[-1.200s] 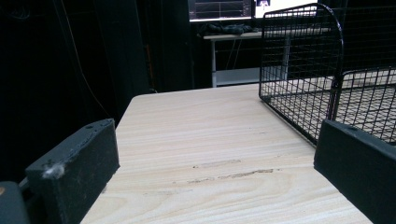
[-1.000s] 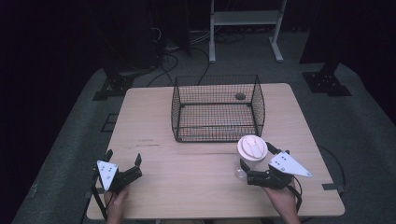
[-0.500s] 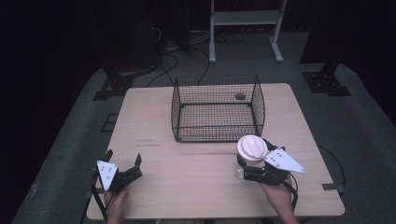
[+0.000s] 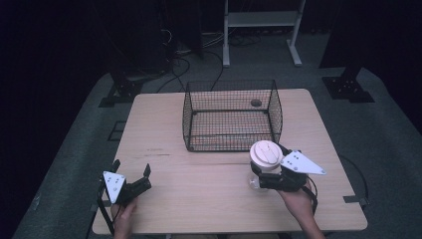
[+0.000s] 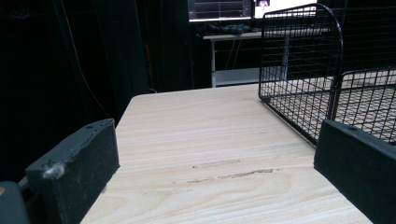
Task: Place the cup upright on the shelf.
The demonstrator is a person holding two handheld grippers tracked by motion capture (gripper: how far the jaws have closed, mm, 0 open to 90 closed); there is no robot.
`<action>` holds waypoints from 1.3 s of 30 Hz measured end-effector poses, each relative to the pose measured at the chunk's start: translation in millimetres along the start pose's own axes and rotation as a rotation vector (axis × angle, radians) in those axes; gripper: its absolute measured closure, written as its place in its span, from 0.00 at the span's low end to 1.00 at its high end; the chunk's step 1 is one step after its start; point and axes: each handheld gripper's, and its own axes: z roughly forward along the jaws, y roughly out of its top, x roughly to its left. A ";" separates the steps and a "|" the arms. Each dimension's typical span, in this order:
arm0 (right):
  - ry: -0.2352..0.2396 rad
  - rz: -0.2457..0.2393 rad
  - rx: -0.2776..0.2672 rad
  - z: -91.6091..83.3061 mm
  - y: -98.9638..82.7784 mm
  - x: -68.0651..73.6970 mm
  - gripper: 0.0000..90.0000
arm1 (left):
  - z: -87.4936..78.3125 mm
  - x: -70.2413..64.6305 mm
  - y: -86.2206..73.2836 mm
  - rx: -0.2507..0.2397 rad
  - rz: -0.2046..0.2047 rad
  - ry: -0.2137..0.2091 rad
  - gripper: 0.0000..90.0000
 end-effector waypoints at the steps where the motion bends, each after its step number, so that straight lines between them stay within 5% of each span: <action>1: 0.015 0.000 -0.003 1.8 6.1 -1.5 0.05 | 0.0 0.0 0.0 0.000 0.000 0.000 0.00; 14: 0.121 -0.030 -0.017 12.5 48.5 -7.7 0.05 | -0.1 0.1 0.0 0.001 0.000 0.000 0.00; 39: 0.155 -0.081 -0.033 47.4 120.5 -17.7 0.05 | 0.2 0.4 0.0 -0.001 -0.005 0.001 0.00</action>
